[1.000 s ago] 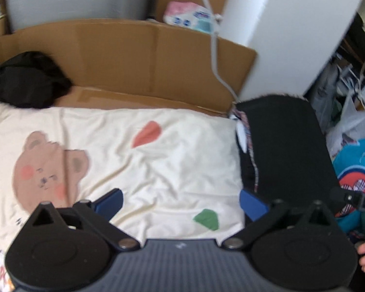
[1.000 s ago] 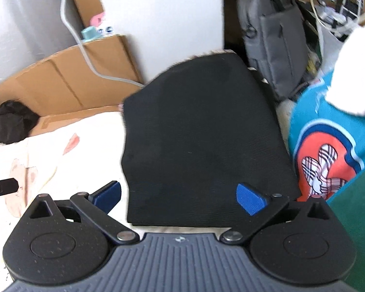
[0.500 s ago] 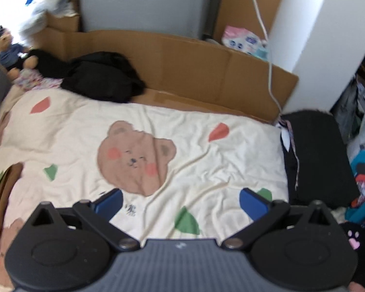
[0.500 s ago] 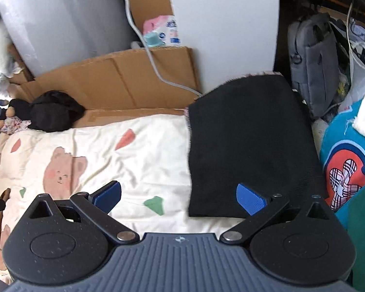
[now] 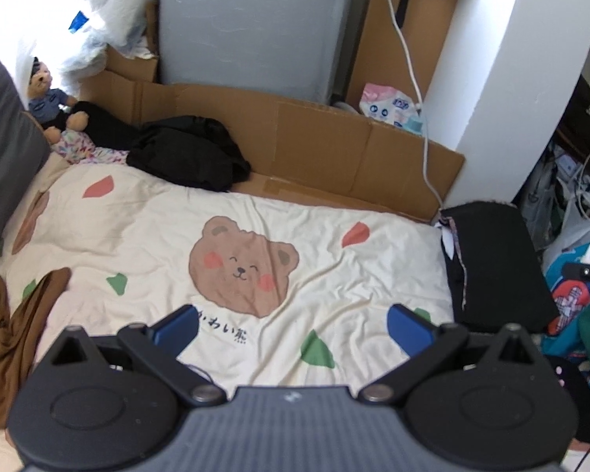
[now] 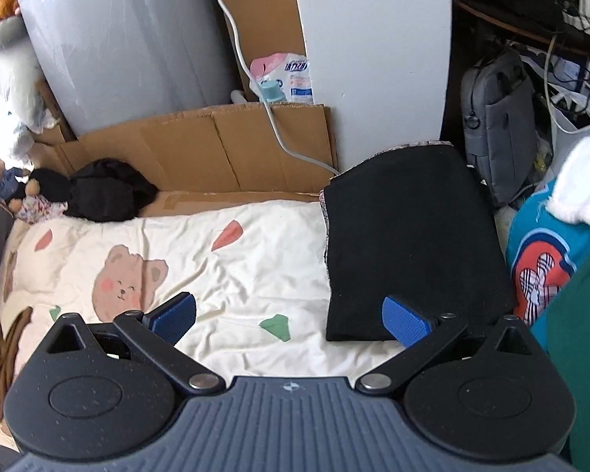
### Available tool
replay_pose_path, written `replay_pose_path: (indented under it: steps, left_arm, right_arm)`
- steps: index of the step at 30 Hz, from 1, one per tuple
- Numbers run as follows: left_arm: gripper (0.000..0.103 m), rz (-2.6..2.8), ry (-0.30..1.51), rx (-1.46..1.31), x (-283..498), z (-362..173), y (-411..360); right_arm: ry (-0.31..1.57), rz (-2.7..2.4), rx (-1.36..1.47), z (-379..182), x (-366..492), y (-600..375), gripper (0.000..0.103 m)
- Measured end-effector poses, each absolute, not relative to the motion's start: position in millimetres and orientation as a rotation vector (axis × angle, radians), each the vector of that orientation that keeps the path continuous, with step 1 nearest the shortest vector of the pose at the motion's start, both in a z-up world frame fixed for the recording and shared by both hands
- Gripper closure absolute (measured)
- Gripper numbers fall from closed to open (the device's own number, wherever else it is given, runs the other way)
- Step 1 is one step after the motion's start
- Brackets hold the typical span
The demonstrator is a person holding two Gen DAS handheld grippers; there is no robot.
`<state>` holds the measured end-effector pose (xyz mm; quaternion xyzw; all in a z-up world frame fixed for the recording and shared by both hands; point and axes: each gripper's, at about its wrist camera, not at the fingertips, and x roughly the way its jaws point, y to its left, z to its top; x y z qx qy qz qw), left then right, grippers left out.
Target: Fold clothes
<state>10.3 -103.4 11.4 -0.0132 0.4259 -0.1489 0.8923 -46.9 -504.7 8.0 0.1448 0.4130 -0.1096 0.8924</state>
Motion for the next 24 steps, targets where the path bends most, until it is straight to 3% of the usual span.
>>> replay_pose_path:
  steps: [10, 24]
  left_arm:
    - [0.0, -0.238, 0.858, -0.082, -18.9, 7.1, -50.8]
    - [0.0, -0.155, 0.786, -0.087, -44.9, 17.2, -8.3]
  right_arm:
    - [0.754, -0.174, 0.241, 39.5, -71.1, -453.2, 0.0]
    - [0.754, -0.128, 0.171, 41.1, -68.4, -402.3, 0.0]
